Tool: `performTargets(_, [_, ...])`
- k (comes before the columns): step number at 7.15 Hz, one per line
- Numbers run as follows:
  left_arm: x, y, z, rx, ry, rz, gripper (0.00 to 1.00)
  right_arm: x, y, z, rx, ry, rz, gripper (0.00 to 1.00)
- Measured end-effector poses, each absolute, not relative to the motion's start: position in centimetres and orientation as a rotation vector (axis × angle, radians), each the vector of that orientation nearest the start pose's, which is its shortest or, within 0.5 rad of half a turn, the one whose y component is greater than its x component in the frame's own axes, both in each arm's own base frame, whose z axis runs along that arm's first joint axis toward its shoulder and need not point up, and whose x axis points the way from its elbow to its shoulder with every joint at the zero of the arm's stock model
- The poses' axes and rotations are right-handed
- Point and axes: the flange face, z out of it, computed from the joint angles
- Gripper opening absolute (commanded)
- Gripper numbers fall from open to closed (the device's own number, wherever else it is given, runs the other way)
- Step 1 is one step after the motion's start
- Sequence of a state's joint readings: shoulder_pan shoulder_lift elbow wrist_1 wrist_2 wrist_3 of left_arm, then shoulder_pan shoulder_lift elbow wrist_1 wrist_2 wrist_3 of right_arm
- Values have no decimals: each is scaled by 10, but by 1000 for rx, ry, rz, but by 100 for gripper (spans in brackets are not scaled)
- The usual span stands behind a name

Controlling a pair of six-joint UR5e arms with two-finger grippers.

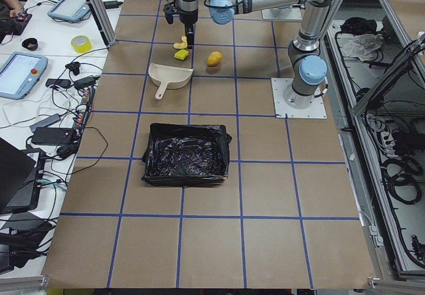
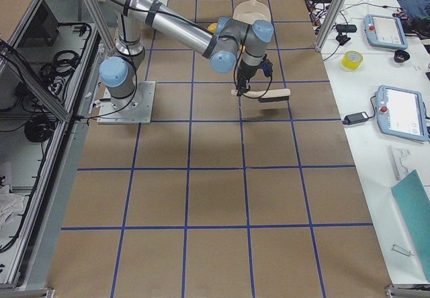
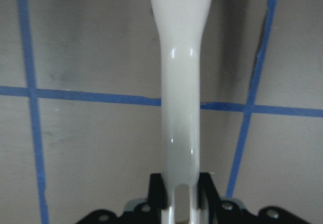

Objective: Sweep and dump trash into bin
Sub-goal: 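Close the right gripper on the brush handle and lift it, then carry the brush with the right gripper toward the sponge and pastry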

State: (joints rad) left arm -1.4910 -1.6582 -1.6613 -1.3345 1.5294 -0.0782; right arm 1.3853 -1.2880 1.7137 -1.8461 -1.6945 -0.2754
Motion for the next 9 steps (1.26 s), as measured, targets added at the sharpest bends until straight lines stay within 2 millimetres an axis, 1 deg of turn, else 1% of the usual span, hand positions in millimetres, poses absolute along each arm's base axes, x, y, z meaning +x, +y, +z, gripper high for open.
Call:
performTargets(1, [-95,-538,423,-249,3172,-93,100,54,-575,301,-141,3207,275,0])
performTargets(2, [-95,-538,423,-249,3172,-93,100,76,-575,301,-108,3198,289,0])
performTargets(3, [-95,-537,423,-249,3172,-94,100,86,-575,302,-83,3193,293,0])
performTargets(5, [-95,-537,424,-249,3172,-95,100,97,-571,305,-33,3181,324,0])
performTargets(6, [-95,-537,424,-249,3172,-95,100,117,-567,303,-7,3182,342,0])
performTargets(8, [-95,-538,423,-249,3173,-94,100,190,-551,294,34,3208,358,0])
performTargets(9, [-95,-538,423,-249,3173,-93,100,214,-544,287,72,3199,373,0])
